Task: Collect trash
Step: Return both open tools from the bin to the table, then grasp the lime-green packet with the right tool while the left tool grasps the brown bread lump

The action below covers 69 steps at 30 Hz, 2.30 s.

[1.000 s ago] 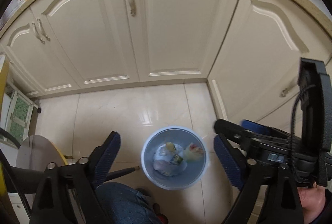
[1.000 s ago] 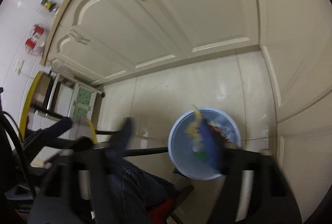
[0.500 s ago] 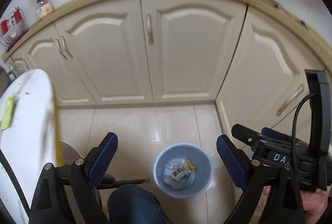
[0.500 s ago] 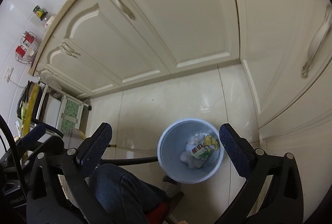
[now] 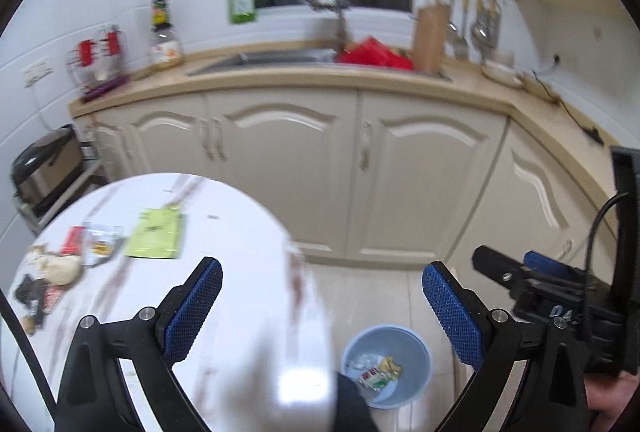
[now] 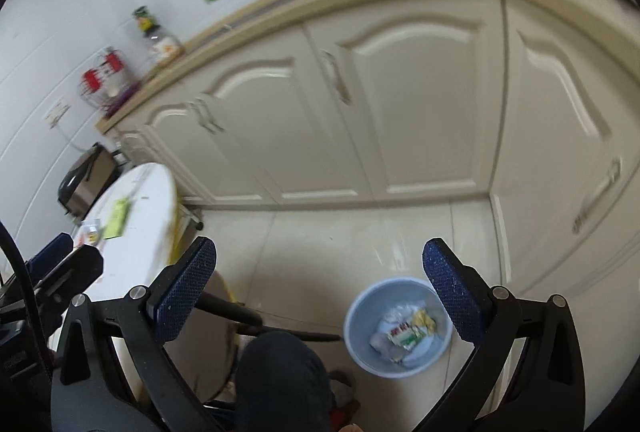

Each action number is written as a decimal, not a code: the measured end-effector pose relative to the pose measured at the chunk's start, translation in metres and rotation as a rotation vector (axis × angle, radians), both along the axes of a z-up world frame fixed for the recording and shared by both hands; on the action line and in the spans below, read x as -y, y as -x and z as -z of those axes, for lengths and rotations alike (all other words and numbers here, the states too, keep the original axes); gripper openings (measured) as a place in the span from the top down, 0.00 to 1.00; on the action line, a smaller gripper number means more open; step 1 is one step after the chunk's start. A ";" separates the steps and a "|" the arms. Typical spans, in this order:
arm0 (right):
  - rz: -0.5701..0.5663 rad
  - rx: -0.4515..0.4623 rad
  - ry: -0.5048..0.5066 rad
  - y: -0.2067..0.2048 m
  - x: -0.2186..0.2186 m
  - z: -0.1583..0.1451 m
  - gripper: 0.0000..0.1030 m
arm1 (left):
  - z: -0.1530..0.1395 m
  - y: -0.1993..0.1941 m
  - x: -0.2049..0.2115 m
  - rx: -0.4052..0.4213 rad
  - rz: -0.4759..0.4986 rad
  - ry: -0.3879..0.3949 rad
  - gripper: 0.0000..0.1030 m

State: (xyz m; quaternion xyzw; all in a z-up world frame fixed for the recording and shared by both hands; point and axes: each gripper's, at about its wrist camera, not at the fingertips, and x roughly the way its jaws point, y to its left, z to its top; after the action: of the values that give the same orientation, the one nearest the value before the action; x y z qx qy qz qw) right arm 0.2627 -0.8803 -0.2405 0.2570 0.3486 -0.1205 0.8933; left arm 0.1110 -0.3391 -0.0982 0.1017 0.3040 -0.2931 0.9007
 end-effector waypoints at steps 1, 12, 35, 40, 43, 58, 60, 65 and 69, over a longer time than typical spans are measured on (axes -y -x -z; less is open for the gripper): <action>-0.010 0.011 0.011 -0.003 -0.008 -0.008 0.00 | -0.005 0.002 -0.015 0.011 -0.019 0.012 0.04; -0.181 0.163 0.132 -0.034 -0.128 -0.095 0.00 | -0.044 0.034 -0.175 0.017 -0.245 0.102 0.01; -0.542 0.195 0.295 -0.115 -0.329 -0.118 0.00 | -0.065 0.074 -0.355 0.040 -0.658 0.174 0.01; -0.568 0.133 0.293 -0.132 -0.332 -0.102 0.00 | -0.063 0.053 -0.353 0.020 -0.638 0.143 0.01; -0.574 0.088 0.317 -0.145 -0.332 -0.088 0.00 | -0.050 0.028 -0.345 -0.015 -0.627 0.108 0.01; -0.543 -0.189 0.273 -0.238 -0.302 0.013 0.00 | 0.035 -0.122 -0.340 -0.245 -0.625 -0.021 0.05; -0.534 -0.208 0.267 -0.248 -0.301 0.022 0.00 | 0.035 -0.134 -0.341 -0.246 -0.617 -0.006 0.07; -0.513 -0.237 0.291 -0.274 -0.303 0.040 0.03 | 0.042 -0.156 -0.340 -0.264 -0.594 -0.020 0.35; -0.535 -0.233 0.321 -0.275 -0.308 0.039 0.10 | 0.045 -0.160 -0.336 -0.253 -0.566 -0.009 0.55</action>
State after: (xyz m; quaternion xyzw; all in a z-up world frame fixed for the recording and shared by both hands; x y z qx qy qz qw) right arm 0.5380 -0.5724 -0.2799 -0.0031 0.4803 0.0365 0.8764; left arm 0.2706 -0.0026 -0.1434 -0.0202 0.4311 -0.0396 0.9012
